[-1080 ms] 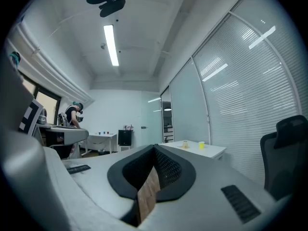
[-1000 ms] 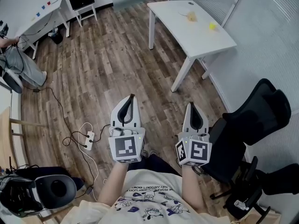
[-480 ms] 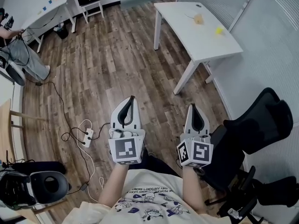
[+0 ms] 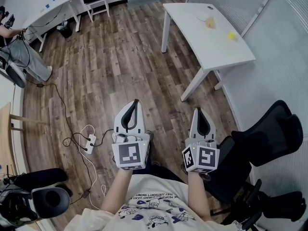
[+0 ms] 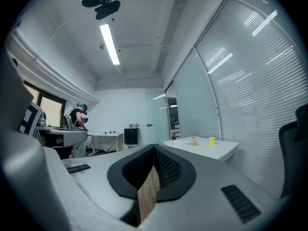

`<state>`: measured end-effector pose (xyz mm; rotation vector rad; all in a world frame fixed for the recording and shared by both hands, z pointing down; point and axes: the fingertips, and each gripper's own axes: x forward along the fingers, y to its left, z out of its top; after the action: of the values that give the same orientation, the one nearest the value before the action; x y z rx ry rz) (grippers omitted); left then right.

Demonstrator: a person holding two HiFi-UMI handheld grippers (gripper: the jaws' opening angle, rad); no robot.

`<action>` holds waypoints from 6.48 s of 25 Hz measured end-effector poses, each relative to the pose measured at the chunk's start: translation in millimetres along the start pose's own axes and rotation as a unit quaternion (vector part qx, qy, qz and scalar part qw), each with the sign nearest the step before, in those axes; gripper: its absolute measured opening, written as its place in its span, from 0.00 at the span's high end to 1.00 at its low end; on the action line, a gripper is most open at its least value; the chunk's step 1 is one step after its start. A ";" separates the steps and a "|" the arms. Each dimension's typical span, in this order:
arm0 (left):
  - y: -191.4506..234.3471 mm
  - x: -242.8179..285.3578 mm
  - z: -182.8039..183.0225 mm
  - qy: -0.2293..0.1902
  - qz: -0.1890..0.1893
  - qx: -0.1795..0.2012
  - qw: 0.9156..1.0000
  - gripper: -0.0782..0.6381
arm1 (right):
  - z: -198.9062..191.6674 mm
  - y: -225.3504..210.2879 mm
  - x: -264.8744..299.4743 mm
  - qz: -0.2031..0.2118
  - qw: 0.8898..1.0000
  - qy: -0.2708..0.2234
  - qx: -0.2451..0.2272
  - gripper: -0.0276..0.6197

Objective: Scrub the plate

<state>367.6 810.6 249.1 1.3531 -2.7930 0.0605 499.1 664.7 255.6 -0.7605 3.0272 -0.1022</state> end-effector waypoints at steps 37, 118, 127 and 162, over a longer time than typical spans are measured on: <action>102.7 263.2 5.5 0.017 -0.023 0.003 1.000 0.85 | -9.6 -11.1 269.9 -0.025 1.000 0.018 0.006 0.96; 28.4 874.4 2.5 0.068 -0.296 0.012 0.953 0.85 | -15.8 -281.2 688.6 -0.322 0.945 0.058 0.017 0.96; -32.4 916.5 -1.0 0.080 -0.317 0.020 0.945 0.85 | -21.0 -347.2 701.1 -0.339 0.938 0.068 0.023 0.96; -175.9 964.6 -54.3 0.156 -0.377 0.066 0.911 0.85 | -79.0 -477.5 705.5 -0.332 0.932 0.138 0.043 0.91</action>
<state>-90.9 -51.3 355.5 2.1264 -1.8852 0.4002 99.9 -83.9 365.4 -1.8622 2.8129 -0.3731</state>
